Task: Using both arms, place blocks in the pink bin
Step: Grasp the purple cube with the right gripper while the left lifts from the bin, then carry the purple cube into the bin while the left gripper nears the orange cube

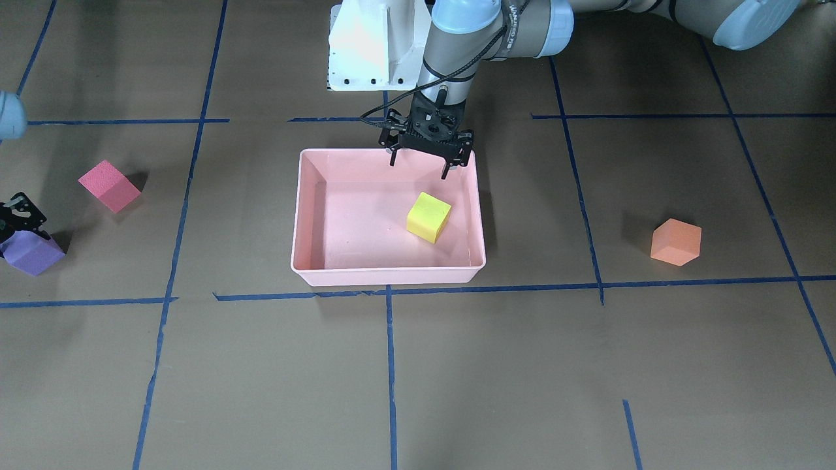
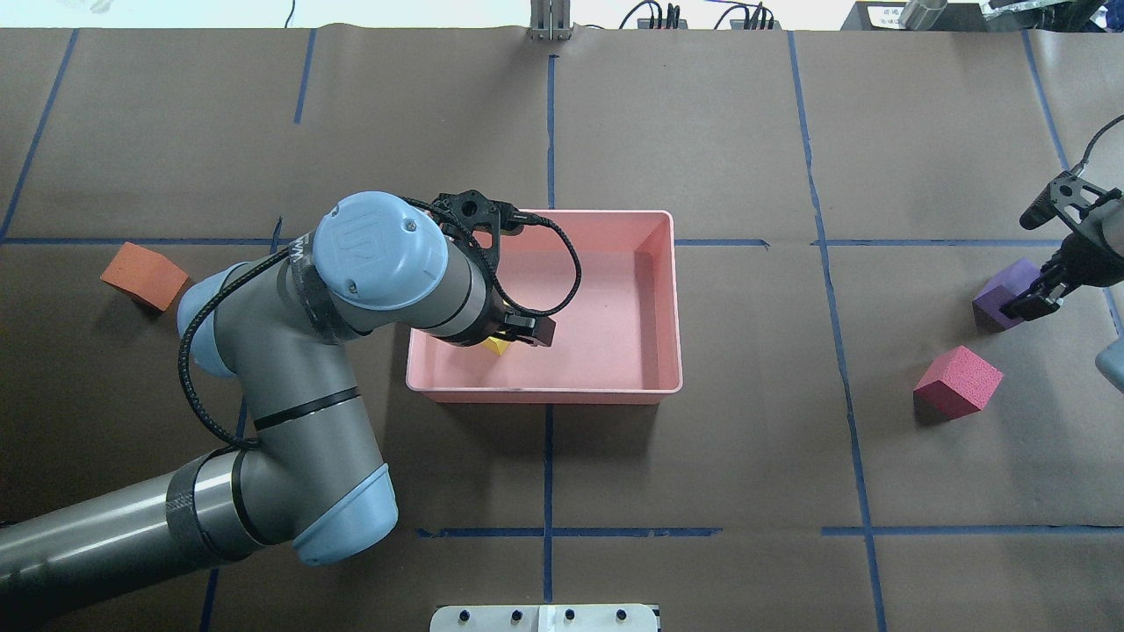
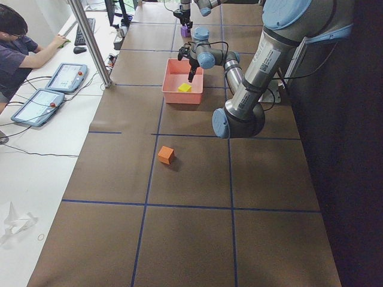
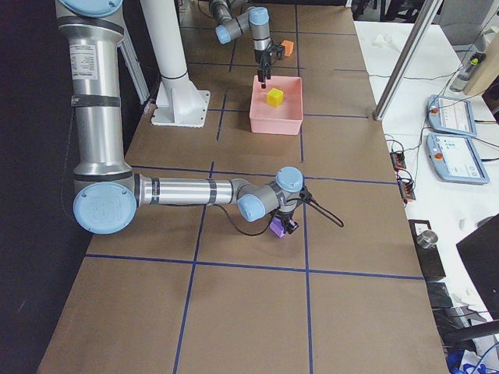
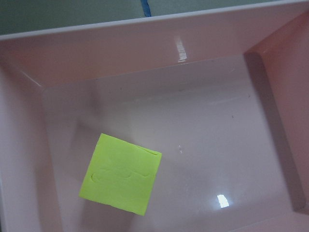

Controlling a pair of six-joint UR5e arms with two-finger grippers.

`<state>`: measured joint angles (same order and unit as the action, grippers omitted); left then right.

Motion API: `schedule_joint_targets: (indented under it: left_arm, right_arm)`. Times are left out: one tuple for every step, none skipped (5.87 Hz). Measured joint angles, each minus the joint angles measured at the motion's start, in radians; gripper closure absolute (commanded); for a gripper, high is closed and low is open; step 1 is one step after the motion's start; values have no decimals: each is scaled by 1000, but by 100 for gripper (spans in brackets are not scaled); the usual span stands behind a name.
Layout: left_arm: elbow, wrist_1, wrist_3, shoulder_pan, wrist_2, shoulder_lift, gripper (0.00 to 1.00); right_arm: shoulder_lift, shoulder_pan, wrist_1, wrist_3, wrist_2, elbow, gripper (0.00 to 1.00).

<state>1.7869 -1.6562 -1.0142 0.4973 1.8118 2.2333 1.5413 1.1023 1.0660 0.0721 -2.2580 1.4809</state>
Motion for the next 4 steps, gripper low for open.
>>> schedule_joint_targets:
  left_arm:
    - [24, 22, 91, 7, 9, -25, 0]
    - [46, 68, 208, 42, 52, -42, 0]
    - [58, 100, 337, 103, 122, -70, 0]
    - [66, 109, 480, 171, 179, -117, 0]
  right_arm:
    - [-16, 0, 1, -117, -11, 14, 84]
    - [-41, 0, 2, -256, -35, 30, 83]
    - [-63, -3, 3, -407, -60, 62, 83]
    - [-85, -14, 24, -567, -78, 116, 82]
